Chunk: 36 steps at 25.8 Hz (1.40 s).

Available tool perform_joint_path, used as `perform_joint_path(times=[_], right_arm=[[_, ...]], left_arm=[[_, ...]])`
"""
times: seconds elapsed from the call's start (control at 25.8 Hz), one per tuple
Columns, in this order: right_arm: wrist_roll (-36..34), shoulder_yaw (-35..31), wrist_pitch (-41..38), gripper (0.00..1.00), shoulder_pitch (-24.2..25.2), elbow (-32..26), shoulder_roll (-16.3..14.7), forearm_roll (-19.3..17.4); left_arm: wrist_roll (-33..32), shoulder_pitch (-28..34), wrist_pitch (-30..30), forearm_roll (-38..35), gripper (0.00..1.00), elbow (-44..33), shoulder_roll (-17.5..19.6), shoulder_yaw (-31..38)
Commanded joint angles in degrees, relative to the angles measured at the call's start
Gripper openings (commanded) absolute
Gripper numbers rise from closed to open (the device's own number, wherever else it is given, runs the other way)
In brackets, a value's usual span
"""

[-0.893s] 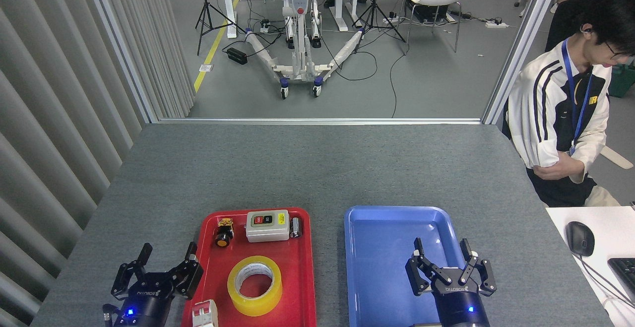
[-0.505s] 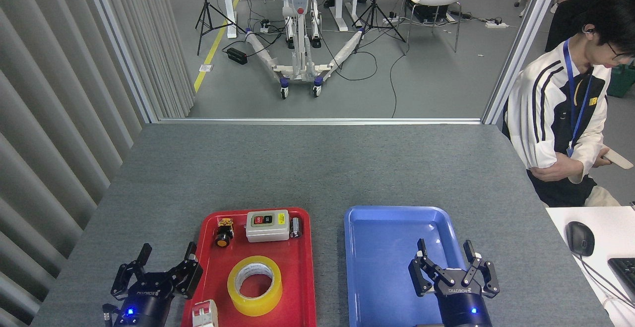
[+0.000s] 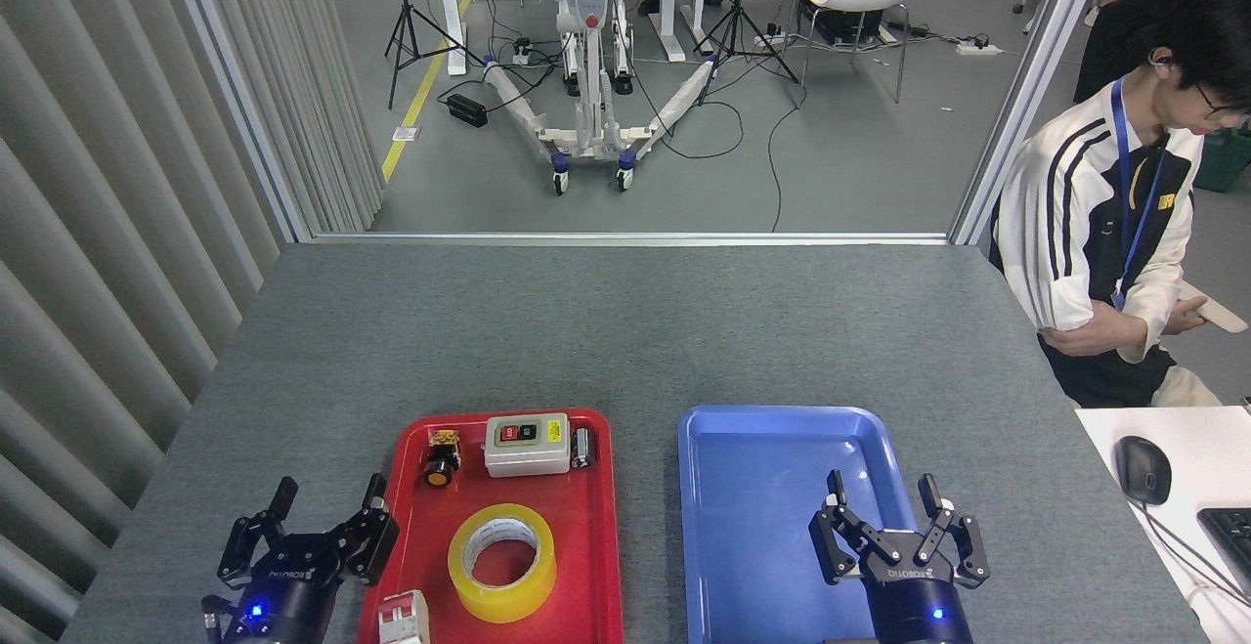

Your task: Place and move tape with both arms

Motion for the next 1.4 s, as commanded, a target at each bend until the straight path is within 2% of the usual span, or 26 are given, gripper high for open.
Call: perform_joint_path(times=[0.0,0.5,0.85,1.09,1.2,1.36], right_arm=[[0.01,0.00,0.00,0.99,0.00,0.00,-0.06,0.02],[0.01,0.09,0.00,0.99,0.18,0.00,0.12,0.10],[0.01,0.18,-0.09,0.99,0.09,0.00,0.12,0.19],[0.01,0.18,-0.09,0.99,0.18,0.00,0.12,0.19],[0.01,0.27,-0.09,0.99,0.18,0.00,0.12,0.19],[0.10,0.36,-0.09,0.99,0.00,0.00,0.12,0.19]], left_arm=[[0.00,-0.21,0.26,0.10,1.00,1.05,-0.14,0.12],[-1.49,-2.14,0.08,-0.17,1.00,2.20,-1.11,1.09],[-2.02,-2.75,0.08,-0.17,1.00,2.37,-0.31,0.65],[-2.29,-6.45,0.08,0.54,1.00,2.90,0.30,-5.24],[-7.82,-7.85,0.08,0.80,1.00,2.46,1.18,-8.93],[-25.40,-11.10,0.08,2.38,1.00,1.58,2.06,-12.10]])
